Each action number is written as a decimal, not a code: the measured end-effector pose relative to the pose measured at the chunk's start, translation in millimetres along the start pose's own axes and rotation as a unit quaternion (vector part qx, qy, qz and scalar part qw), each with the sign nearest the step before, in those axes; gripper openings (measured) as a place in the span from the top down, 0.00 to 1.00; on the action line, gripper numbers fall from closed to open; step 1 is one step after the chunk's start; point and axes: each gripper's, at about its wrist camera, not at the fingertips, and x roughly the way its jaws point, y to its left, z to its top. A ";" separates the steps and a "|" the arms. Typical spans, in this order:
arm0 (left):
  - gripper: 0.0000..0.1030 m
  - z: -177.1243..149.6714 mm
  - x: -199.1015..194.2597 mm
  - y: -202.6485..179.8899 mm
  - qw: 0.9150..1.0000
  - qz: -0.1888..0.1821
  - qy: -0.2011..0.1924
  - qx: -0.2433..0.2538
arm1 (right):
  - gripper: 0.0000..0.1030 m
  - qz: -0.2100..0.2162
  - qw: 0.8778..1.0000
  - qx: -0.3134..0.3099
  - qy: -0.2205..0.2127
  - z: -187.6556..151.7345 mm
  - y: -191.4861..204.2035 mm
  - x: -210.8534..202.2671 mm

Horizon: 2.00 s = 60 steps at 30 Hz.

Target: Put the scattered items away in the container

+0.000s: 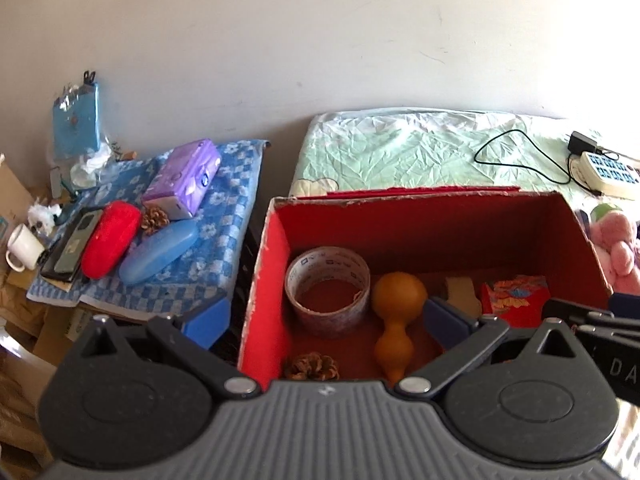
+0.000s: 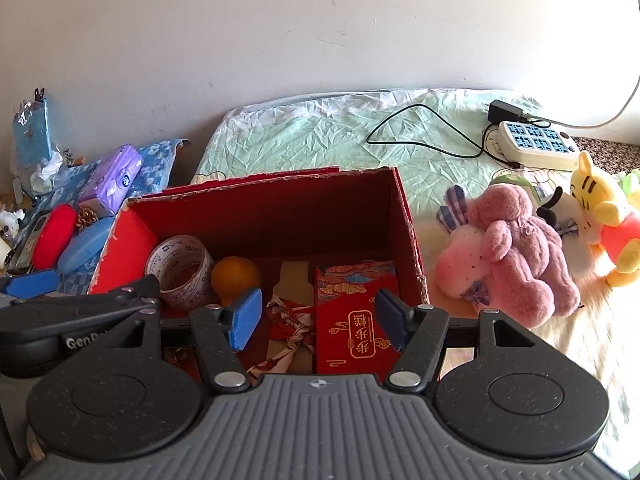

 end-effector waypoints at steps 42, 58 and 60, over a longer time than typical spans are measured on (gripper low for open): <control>0.00 -16.1 14.3 -3.6 1.000 0.004 0.002 -0.022 | 0.35 0.024 0.999 0.014 0.035 -17.0 -15.2 26.8; 0.00 -22.2 16.3 -7.2 1.000 0.005 0.006 -0.028 | 0.35 0.026 0.999 0.010 0.031 -17.5 -16.4 19.1; 0.00 -23.3 16.2 -8.2 1.000 0.003 0.006 -0.026 | 0.35 0.028 0.999 0.008 0.031 -17.9 -16.1 18.9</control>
